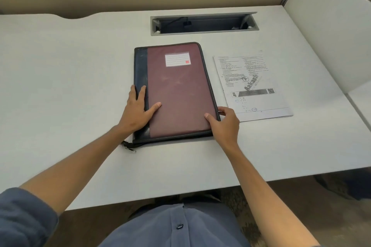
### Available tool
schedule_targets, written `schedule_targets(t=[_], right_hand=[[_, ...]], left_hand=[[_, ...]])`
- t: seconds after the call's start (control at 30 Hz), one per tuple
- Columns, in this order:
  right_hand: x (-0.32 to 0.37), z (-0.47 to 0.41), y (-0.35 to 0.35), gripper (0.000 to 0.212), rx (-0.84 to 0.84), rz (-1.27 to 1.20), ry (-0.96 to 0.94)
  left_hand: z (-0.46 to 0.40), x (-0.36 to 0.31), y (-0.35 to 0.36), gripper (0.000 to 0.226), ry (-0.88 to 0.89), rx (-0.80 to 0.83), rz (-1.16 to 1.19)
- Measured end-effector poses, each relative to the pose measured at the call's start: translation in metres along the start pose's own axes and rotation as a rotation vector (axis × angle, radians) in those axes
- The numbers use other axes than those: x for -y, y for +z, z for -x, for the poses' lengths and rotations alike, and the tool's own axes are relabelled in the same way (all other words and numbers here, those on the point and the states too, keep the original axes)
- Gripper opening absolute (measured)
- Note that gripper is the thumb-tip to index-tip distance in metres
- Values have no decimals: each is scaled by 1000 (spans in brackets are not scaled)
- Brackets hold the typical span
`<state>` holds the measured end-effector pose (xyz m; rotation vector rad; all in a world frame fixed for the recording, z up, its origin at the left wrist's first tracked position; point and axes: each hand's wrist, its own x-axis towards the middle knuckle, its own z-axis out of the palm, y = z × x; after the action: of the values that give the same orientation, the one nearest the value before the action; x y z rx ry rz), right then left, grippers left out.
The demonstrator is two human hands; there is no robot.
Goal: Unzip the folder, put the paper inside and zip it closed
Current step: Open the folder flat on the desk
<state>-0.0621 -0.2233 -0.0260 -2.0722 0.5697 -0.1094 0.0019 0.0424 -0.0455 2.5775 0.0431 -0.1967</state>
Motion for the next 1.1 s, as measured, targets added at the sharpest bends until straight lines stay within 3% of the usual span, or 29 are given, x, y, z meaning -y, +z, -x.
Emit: schedule_targets(t=[0.2,0.37,0.53,0.73,0.83,0.9,1.1], right_hand=[[32,23,-16,45,-60,-283,-103],[86,45,-16,42,-58,-377,-315],[137,65,-7,45,-21,-256,-628],[181,84,13,64,139,-13,-868],[178,81,21,70,314,-65,-832],[163,74,29,68,338,-57,-791],[86,46,58,75,318,409,-739]], left_hand=[[-1,-16,-17,83,-8,-53,-116],[-4,-65,-63,83,31,-95,-54],[0,-124,-133,82,176,-204,122],[-1,-134,-190,49,168,-158,8],[0,-113,-207,46,141,-202,43],[0,-93,-219,45,110,-216,84],[8,-35,-245,47,-20,-276,116]])
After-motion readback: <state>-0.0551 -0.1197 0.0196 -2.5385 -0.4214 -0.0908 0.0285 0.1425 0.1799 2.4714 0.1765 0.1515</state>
